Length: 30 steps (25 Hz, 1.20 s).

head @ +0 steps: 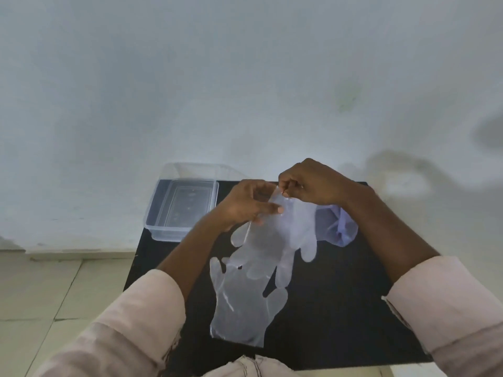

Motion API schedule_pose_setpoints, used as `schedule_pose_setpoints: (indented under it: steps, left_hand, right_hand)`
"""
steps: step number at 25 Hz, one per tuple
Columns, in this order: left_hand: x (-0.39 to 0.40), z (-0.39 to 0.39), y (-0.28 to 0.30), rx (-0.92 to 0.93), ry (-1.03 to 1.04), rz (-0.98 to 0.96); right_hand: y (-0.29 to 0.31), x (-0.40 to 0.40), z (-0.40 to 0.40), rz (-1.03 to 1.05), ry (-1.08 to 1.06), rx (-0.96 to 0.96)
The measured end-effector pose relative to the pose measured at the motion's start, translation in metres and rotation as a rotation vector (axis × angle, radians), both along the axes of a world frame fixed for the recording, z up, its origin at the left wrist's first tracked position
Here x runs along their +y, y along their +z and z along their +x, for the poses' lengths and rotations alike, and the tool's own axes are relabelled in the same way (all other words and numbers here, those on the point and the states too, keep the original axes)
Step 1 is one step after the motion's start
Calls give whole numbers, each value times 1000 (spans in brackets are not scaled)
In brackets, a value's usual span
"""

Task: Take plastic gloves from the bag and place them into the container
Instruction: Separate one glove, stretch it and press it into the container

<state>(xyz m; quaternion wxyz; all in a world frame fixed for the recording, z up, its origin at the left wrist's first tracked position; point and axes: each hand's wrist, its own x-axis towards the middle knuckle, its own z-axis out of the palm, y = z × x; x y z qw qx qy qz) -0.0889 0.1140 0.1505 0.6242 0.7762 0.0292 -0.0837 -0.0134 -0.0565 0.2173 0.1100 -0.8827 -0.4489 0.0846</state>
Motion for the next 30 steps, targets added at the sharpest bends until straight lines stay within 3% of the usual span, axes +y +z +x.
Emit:
schedule_pose_setpoints:
  steps: [3,6,9,12,17,24,30]
  left_hand:
    - [-5,10,4,-10,6,-91]
    - [-4,18,9,-37,39,-119]
    - [3,22,17,-19,1,-110]
    - [11,24,27,8,-82,-80]
    - [26,19,44,92,-193,15]
    - [49,5,53,181,-279,76]
    - [71,2,45,218,-233,80]
  right_hand:
    - [6,-11,11,85,33,48]
    - [-5,-36,26,369,-220,219]
    - [-35,-58,39,458,-423,544]
    - [-70,-56,46,508,-346,901]
    - [-96,-27,56,582,-90,1126]
    - [-109,16,47,567,111,1301]
    - [-103,26,41,663,-18,1293]
